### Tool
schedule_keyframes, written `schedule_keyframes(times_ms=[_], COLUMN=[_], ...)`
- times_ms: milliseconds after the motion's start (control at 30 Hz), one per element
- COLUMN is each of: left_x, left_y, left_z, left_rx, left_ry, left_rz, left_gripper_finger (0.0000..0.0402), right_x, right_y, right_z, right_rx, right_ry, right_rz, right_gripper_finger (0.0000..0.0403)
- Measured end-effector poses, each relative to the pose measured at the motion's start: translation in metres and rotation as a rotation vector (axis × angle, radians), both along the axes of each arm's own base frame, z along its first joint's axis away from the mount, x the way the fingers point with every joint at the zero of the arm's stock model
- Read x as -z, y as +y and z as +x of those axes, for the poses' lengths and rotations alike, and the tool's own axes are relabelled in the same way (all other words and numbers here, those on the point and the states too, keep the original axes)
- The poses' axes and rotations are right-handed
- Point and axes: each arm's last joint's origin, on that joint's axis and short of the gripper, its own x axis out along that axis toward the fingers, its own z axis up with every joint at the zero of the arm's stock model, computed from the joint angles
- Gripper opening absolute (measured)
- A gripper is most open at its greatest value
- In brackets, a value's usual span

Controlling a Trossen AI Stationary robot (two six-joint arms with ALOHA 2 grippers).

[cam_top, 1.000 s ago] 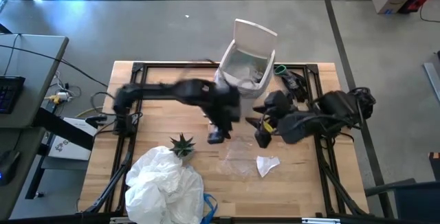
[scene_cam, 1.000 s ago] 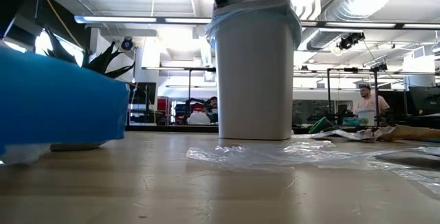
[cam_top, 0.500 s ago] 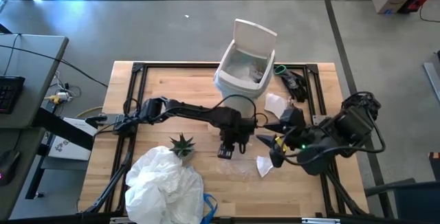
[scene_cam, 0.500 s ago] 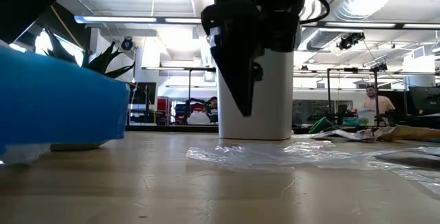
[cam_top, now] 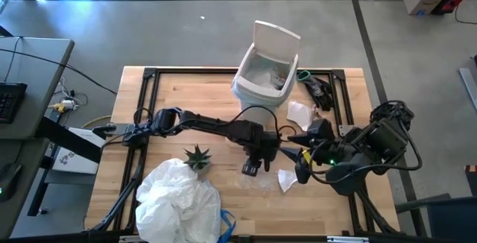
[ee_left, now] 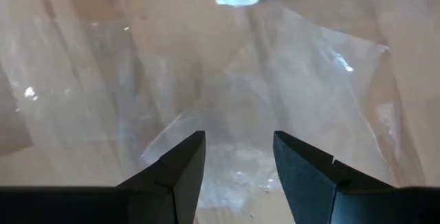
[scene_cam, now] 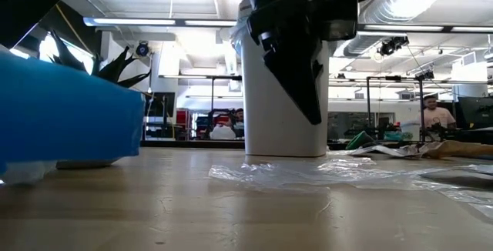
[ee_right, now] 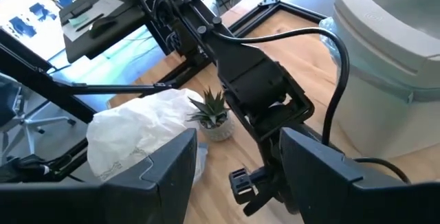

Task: Place trash/remove bag and relplace
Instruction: Put the transparent plastic into the trash bin

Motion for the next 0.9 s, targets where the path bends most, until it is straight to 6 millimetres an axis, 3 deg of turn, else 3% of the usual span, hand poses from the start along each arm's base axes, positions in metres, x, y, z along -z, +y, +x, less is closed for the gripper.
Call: schedule_keyframes(times_ms=[267,533,900], left_x=[0.016,0.032,0.065], left_y=[0.004,0.017,0.016], left_z=[0.004,0.005,0.010], left_rx=[-0.034,-0.072,-0.114], left_ry=[0.021,0.093,0.151], left_rz=[0.068,0.008,-0.001], left_gripper_finger=[0.0156,0.0156,0.0156], right_x=[0.000,0.000,0.001], right_y=[0.000,0.001,0.004], right_z=[0.000,0.000,-0.001], right_rx=[0.002,-0.002,-0.007], right_ry=[-0.001,0.001,-0.003], right_rz=[0.004,0.003,0.008], right_gripper_finger=[0.0194,0.0194,0.0195])
